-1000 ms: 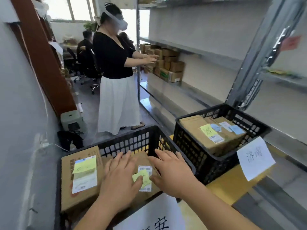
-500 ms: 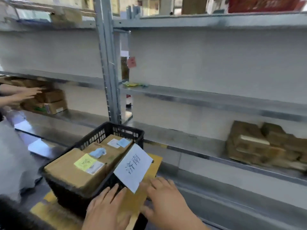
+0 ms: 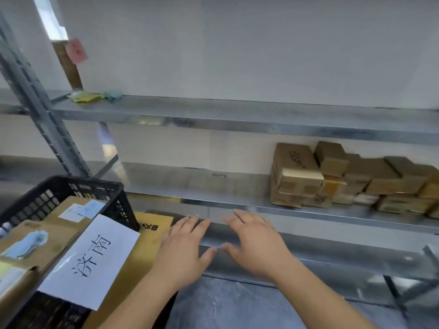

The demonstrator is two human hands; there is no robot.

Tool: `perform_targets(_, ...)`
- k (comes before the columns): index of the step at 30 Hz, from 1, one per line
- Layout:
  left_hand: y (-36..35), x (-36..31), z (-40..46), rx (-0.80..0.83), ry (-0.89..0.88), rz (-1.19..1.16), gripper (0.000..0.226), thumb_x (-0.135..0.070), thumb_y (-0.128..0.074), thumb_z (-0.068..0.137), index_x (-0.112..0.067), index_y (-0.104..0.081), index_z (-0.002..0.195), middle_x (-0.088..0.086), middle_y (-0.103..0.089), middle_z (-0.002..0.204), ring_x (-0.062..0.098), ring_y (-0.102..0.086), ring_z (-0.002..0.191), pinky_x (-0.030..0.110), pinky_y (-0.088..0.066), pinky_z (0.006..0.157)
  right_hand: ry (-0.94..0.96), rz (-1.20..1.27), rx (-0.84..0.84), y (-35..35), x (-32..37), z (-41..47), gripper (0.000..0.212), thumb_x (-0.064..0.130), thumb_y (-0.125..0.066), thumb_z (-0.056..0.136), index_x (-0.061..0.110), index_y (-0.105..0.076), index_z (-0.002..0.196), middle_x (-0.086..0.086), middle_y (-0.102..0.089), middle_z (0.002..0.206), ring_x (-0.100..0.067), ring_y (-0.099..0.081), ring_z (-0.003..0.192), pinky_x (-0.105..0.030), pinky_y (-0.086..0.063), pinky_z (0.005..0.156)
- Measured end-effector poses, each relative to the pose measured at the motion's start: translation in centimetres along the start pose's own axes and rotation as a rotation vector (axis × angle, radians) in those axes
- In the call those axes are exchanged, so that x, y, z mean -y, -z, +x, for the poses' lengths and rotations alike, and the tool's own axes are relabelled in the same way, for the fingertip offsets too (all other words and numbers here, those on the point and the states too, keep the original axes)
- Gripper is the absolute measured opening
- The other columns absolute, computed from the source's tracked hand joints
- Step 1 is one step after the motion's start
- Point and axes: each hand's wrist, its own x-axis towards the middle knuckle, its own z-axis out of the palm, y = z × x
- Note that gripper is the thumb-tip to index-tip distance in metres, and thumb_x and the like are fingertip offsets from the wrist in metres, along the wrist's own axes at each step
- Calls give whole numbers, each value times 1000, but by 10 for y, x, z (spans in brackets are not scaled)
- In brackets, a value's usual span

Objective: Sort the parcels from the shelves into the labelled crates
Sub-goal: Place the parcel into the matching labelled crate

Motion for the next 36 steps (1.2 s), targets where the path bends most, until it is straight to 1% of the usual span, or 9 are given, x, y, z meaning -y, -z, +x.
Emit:
perform_targets(9,-27,-32,125,68,-190,-5,72,-67,-42,95,-39,-21,157,-4,-22,166,19,-16,152,40,-16,122,-209,60,-17,8,-75,57,69,61,-50,97,35,-29,157,3,-21,168,-20,-17,153,-43,-19,124)
perform_targets(16,-42,-58,223,138,-356,-65,77,-64,-48,93,-38,-17,158,1,-23,166,24,-20,151,40,-20,121,-431,82,-89,31,-135,94,71,61,-52,96,35,-29,158,4,-23,167,-22,-22,151,-38,-23,123)
perform_targets(19,-45,-76,256,165,-405,-79,77,-62,-48,93,-39,-15,159,3,-23,166,27,-21,150,42,-21,121,-525,101,-126,40,-163,101,71,62,-52,96,36,-27,158,4,-18,169,-27,-21,152,-40,-27,122)
perform_targets(22,-49,-95,282,183,-424,-83,77,-63,-46,94,-43,-11,158,6,-22,166,31,-21,150,45,-22,122,-596,85,-109,45,-194,106,73,68,-46,96,42,-21,159,7,-5,171,-34,-15,154,-46,-23,124)
perform_targets(26,-54,-123,309,242,-398,-52,72,-67,-38,96,-52,-1,156,11,-17,167,40,-16,151,52,-18,122,-605,50,-29,40,-240,119,82,88,-20,83,55,1,156,11,9,170,-41,-5,156,-58,-16,124)
perform_targets(28,-58,-136,319,264,-381,-57,69,-67,-35,97,-53,-1,155,11,-15,167,41,-13,151,54,-17,121,-609,54,24,39,-257,125,83,88,-16,83,55,4,155,9,9,170,-40,0,156,-59,-15,124)
perform_targets(30,-63,-148,325,273,-363,-69,66,-66,-34,98,-52,-5,155,11,-16,167,42,-14,151,55,-20,119,-613,79,66,38,-269,128,78,82,-24,90,51,1,158,6,7,171,-42,1,155,-57,-16,124)
perform_targets(33,-73,-165,331,298,-315,-64,62,-65,-32,99,-50,-12,156,13,-21,165,43,-18,149,54,-25,118,-564,118,64,36,-284,128,74,76,-30,95,46,-7,160,4,1,171,-41,-7,155,-51,-20,125)
perform_targets(36,-87,-180,338,294,-252,-77,57,-64,-32,99,-47,-23,152,15,-34,158,43,-32,142,53,-34,114,-485,188,7,32,-300,129,69,70,-33,98,40,-19,160,1,-6,171,-36,-17,153,-46,-26,123)
